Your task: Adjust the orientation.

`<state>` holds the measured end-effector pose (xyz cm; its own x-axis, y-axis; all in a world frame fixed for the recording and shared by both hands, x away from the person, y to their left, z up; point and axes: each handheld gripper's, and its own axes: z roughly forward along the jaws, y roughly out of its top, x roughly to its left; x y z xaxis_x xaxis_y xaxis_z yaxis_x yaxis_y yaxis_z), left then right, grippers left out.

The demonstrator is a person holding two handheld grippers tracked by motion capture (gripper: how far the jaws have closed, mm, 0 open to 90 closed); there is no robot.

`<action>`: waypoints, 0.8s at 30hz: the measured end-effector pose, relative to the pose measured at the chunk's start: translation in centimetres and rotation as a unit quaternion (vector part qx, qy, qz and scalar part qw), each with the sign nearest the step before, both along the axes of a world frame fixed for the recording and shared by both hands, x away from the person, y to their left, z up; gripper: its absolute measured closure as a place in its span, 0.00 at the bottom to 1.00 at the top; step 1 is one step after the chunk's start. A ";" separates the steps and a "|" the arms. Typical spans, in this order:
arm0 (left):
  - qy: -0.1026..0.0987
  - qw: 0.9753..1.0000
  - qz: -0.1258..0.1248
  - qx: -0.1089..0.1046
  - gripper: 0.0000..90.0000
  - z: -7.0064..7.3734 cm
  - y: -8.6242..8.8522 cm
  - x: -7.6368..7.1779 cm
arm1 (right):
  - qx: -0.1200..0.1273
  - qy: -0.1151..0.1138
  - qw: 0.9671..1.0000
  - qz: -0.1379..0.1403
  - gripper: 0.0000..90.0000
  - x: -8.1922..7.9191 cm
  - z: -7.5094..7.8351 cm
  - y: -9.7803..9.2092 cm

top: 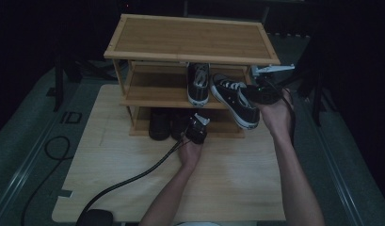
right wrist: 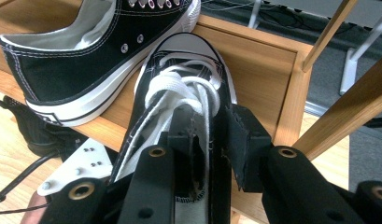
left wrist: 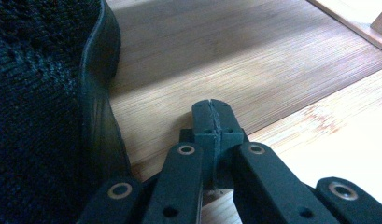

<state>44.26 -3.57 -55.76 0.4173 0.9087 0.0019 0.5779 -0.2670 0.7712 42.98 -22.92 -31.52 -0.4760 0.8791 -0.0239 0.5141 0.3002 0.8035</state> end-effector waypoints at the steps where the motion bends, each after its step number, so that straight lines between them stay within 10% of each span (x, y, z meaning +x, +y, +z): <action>1: 0.000 1.000 0.000 0.000 1.00 0.0 0.0 0.0 | 0.001 -0.004 1.000 0.000 0.79 0.0 0.0 0.0; 24: 0.000 1.000 0.000 0.000 1.00 0.0 0.0 0.0 | -0.008 0.009 1.000 -0.014 0.73 0.1 0.7 0.2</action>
